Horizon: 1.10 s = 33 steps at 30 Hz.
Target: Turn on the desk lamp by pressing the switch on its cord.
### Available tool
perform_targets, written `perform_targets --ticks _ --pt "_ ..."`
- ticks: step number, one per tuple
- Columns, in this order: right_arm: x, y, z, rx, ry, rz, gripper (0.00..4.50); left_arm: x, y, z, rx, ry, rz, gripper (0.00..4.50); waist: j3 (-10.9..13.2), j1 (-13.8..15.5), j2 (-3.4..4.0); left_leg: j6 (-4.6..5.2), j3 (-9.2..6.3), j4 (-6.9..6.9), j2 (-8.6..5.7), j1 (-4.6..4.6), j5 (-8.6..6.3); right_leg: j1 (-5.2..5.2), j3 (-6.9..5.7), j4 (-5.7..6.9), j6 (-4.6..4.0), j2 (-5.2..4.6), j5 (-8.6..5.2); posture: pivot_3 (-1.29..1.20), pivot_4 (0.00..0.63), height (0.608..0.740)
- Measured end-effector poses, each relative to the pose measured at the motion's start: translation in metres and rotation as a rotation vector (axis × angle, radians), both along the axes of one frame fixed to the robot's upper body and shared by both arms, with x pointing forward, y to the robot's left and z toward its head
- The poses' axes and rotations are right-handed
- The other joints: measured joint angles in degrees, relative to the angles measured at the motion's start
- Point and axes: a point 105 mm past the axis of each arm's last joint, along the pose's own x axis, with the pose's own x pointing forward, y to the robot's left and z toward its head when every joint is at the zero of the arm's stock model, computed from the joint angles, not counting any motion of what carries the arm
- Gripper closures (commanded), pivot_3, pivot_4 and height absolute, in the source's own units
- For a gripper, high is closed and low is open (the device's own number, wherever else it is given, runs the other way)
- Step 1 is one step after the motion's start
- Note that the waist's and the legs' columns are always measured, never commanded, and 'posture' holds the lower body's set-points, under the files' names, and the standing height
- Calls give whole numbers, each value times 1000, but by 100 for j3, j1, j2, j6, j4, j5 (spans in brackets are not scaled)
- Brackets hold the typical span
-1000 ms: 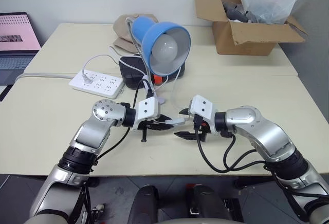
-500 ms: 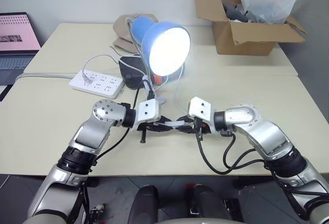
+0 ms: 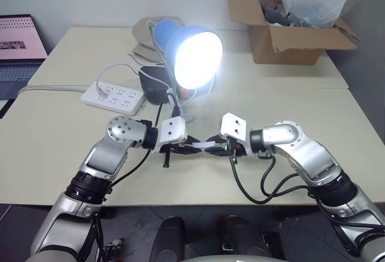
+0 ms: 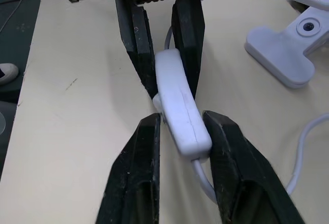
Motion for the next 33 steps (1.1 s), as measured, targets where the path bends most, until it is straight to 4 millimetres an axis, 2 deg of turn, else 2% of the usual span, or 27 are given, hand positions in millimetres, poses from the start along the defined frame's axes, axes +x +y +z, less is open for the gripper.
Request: perform_targets --ticks 4,10,14,19,28,29,30,33 --pt "2 -4 4 8 -7 -9 1428 1 1 0 1 -6 4 4086 0 0 0 0 2 0 -1 0 0 0 1 -1 0 0 0 0 150 740" --pt "-2 -14 22 22 -51 0 27 8 4 -4 26 -22 20 4086 0 2 0 0 0 -1 0 0 0 -1 -2 0 0 0 0 0 150 740" --pt "-5 -36 34 -6 -101 -41 0 20 1 -9 30 -29 53 4086 -1 28 -1 0 0 0 -6 -3 0 1 -2 -4 0 -4 0 0 150 740" --pt "-18 -69 22 -62 -64 -131 0 30 -6 -23 24 -15 71 4086 -1 35 -3 0 -2 -1 -5 -8 0 -1 -3 -7 0 -4 0 0 150 740" --pt "-37 -85 26 -49 -100 -216 0 60 -18 -34 -2 -54 151 4086 -1 7 -4 1 -6 4 -6 -6 0 0 -3 -3 4 -1 2 0 150 740" --pt "-38 -87 24 -51 -97 -226 0 62 -19 -35 -2 -56 154 3384 -1 6 -4 1 -5 4 -7 -6 0 0 -1 -4 5 -1 2 0 150 740" --pt "-39 -88 23 -53 -97 -237 0 63 -20 -37 1 -59 156 3353 -1 1 -4 1 -3 4 -6 -7 0 -1 0 -5 5 -1 2 0 150 740" --pt "-42 -90 22 -59 -93 -250 0 63 -23 -40 -8 -48 152 2663 -1 1 -4 1 -5 3 -5 -8 0 -2 -3 -5 5 0 2 0 150 740"
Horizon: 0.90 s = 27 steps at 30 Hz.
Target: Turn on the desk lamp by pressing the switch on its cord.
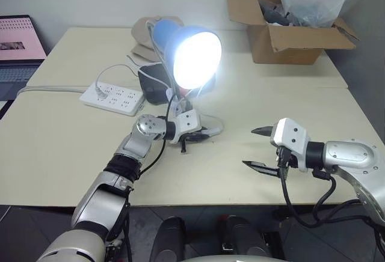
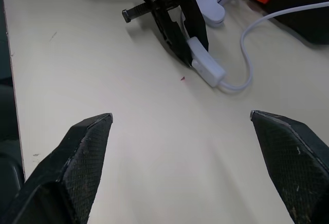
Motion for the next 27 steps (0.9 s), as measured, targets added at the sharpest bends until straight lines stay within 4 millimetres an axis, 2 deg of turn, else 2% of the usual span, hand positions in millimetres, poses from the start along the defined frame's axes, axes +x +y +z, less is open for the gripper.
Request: perform_targets --ticks 6,10,15,16,18,20,21,27 --pt "0 -2 -1 -5 -7 -19 0 -3 0 2 4 16 -36 1263 0 -1 0 0 -1 0 0 1 0 0 0 1 0 0 0 0 150 740" --pt "3 -4 -2 -5 -5 -38 0 -5 6 11 -15 -6 -43 434 0 -3 0 0 -1 0 1 1 0 0 0 1 0 0 0 0 150 740" --pt "11 -11 -4 -5 -2 -64 0 -15 24 34 -67 -60 -53 434 0 -14 0 0 1 -1 3 1 0 -1 1 1 -1 0 0 0 150 740" --pt "13 -13 -3 -2 -14 -62 0 -25 34 44 -78 -69 -59 434 0 -28 0 -1 4 -2 6 2 0 -3 5 1 -1 1 0 0 150 740" --pt "15 -13 -3 3 -18 -55 0 -30 45 52 -75 -74 -45 434 0 -22 0 -1 1 -2 5 4 1 -1 1 2 -2 1 -1 0 150 740" --pt "15 -14 0 10 -35 -27 0 -44 65 56 -39 -63 -12 434 0 -50 0 -1 5 -6 7 14 0 4 7 2 -4 1 -2 0 150 740" --pt "15 -16 2 17 -46 -9 0 -53 81 59 -34 -60 40 434 1 -66 1 -2 5 -8 9 14 0 3 7 1 -5 1 -3 0 150 740" --pt "18 -28 6 30 -55 13 0 -76 115 64 -67 -37 209 434 1 -12 0 -1 2 -4 3 20 0 13 1 0 -3 -12 -2 0 150 740"
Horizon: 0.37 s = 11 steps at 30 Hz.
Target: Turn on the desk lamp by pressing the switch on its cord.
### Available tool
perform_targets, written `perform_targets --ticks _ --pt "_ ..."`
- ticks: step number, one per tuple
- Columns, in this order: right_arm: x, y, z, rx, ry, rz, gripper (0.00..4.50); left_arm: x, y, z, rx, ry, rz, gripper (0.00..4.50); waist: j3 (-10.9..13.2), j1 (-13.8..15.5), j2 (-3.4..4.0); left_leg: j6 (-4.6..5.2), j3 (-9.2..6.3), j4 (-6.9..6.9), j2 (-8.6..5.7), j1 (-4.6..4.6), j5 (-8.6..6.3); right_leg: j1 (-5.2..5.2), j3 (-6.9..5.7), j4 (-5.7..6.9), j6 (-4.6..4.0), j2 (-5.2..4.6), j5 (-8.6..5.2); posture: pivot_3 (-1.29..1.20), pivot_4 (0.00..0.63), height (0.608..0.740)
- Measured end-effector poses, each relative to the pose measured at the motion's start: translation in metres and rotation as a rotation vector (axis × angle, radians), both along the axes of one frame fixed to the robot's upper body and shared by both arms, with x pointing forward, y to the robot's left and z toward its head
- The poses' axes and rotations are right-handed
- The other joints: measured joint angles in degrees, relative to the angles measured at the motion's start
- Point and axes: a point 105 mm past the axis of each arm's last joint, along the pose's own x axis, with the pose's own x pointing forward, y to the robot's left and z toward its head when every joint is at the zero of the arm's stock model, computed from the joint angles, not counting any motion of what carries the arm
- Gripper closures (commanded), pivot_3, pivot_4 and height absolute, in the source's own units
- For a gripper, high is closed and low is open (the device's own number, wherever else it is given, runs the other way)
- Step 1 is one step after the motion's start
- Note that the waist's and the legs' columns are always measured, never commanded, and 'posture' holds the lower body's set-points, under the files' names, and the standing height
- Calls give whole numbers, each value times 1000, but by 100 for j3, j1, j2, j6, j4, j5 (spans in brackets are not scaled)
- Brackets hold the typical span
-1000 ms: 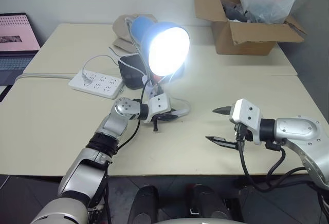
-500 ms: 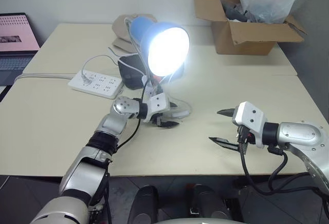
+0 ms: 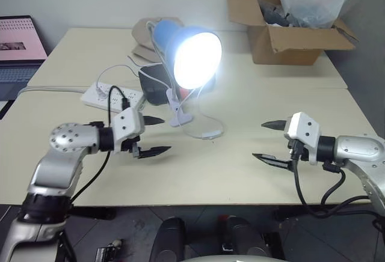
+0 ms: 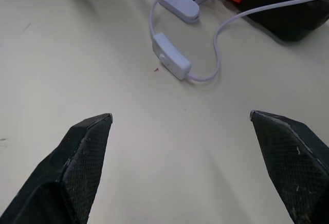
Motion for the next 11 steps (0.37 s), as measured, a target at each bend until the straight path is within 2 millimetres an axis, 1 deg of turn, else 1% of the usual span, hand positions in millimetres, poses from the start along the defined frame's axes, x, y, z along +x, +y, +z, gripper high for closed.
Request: perform_targets --ticks 3,5,7,9,11 --pt "1 -10 4 0 -21 13 0 -19 19 -13 17 41 101 434 0 5 0 0 5 -2 0 1 -1 -1 -1 -4 -1 -6 -1 0 150 740" --pt "0 -13 5 2 -27 35 0 -31 25 -20 15 68 133 434 0 9 -1 0 4 -3 0 2 -1 -1 -5 -4 -6 -7 -3 0 150 740" --pt "-1 -14 6 4 -31 57 0 -38 27 -21 2 89 150 434 0 19 -1 -1 0 -3 1 3 -1 -2 -8 -1 -9 -7 -5 0 150 740" --pt "0 -14 6 7 -32 68 0 -37 28 -18 -6 77 166 434 0 46 0 -1 -5 -3 0 3 -1 -2 -11 0 -30 -7 -17 0 150 740" --pt "1 -14 9 9 -47 77 0 -36 28 -16 -7 68 174 434 0 48 0 -1 -2 -2 0 4 -1 -1 -8 0 -34 -7 -18 0 150 740"
